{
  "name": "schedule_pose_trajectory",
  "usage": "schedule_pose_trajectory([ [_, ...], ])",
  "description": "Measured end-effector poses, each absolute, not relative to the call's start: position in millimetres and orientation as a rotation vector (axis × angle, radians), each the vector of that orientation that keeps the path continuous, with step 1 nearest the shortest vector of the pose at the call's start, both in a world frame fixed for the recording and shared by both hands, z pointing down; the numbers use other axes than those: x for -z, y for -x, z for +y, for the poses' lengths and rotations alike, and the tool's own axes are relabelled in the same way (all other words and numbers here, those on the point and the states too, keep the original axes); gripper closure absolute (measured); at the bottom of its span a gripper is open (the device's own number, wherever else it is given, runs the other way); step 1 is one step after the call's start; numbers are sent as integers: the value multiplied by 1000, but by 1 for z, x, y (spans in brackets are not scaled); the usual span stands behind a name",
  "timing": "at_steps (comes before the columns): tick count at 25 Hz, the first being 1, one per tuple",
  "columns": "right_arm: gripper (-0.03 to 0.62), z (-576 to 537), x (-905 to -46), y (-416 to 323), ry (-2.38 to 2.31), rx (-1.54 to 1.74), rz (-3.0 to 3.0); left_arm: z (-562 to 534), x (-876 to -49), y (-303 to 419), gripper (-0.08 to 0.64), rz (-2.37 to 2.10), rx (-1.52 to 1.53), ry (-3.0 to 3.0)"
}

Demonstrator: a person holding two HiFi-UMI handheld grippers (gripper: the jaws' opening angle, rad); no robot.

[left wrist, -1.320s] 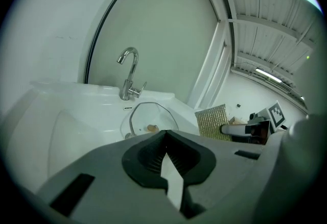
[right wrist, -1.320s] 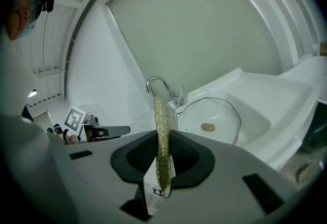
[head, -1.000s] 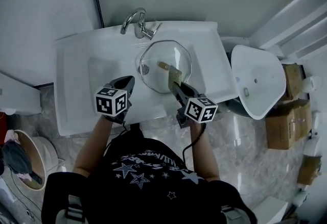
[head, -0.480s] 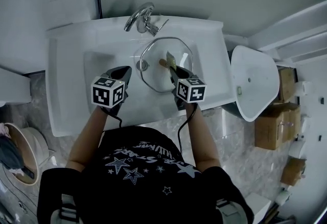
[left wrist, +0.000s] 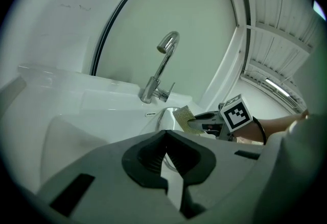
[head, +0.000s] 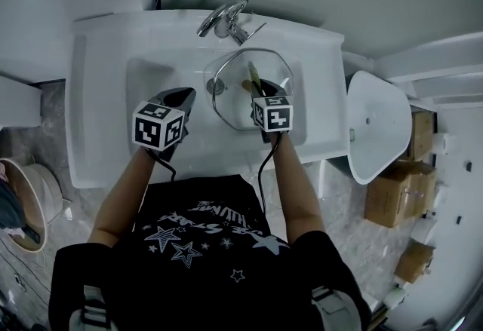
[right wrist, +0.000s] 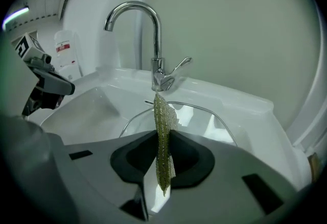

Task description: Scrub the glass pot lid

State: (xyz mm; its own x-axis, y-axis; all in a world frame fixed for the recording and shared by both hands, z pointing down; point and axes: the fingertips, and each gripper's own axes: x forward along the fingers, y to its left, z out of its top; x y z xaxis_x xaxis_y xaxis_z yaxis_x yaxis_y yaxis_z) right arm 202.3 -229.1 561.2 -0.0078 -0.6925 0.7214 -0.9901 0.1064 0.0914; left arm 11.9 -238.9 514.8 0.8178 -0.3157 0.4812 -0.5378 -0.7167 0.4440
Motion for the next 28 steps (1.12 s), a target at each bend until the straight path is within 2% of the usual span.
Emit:
schedule_pose_trajectory([
  [13,523,-256,-580,-190,-1412,-446,-1776,-241,-518,5,552,-768,-494,-2315],
  [28,518,-228,-603,-154,-1037,-345,-1931,-217,-517,4,552,-900,-485,-2248],
])
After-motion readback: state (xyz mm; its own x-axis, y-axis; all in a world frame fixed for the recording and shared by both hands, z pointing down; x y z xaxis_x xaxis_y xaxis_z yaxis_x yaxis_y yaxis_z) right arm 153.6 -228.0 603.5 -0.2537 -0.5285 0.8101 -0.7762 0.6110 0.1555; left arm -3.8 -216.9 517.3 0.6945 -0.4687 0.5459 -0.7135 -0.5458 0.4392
